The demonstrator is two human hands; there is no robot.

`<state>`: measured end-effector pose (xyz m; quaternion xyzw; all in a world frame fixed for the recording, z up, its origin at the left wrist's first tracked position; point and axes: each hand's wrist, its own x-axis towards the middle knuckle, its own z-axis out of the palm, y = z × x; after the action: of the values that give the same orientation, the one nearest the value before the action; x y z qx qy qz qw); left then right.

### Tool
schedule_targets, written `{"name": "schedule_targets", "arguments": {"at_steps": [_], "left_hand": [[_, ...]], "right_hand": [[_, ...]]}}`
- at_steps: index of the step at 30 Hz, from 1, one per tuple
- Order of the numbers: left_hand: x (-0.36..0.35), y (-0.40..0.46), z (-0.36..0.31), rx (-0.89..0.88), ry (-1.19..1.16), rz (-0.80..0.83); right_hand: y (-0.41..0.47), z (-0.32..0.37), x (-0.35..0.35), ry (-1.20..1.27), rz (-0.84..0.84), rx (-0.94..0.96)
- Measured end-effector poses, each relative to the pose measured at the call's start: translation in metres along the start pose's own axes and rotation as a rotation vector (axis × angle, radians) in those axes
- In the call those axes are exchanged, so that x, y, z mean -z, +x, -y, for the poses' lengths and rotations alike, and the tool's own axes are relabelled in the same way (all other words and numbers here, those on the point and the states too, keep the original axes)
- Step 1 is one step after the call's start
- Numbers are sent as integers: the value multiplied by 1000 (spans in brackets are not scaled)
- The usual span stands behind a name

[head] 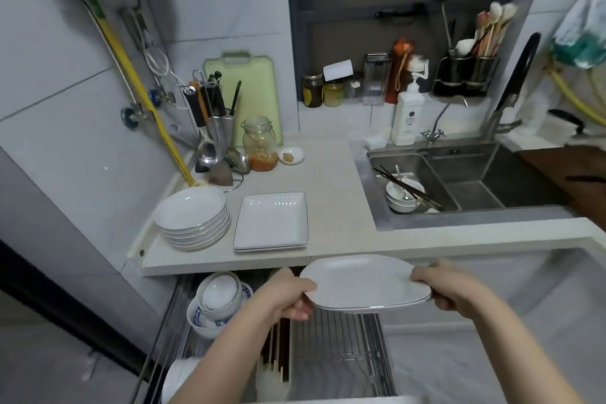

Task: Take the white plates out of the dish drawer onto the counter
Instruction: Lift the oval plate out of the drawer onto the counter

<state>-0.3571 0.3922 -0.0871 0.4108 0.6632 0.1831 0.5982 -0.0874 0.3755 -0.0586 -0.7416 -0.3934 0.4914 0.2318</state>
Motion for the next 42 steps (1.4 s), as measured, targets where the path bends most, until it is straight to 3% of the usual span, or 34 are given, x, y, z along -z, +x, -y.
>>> {"name": "schedule_targets", "arguments": {"at_steps": [7,19,23,34,42], "left_hand": [[3,10,-35,-87,14,-18],[16,108,-68,-186,148,-15],[23,148,-86,-229,293,-12],[20,218,-114,-85,370,-17],[-6,246,-114,-56,348,-172]], "right_hand": [[22,17,9,-31,-43,79],[120,33,-7,-25,-130,-65],[159,48,-8,-100,-158,-109],[237,65,-11,-157,-200,-116],[275,51,-6,-160,-161,-110]]}}
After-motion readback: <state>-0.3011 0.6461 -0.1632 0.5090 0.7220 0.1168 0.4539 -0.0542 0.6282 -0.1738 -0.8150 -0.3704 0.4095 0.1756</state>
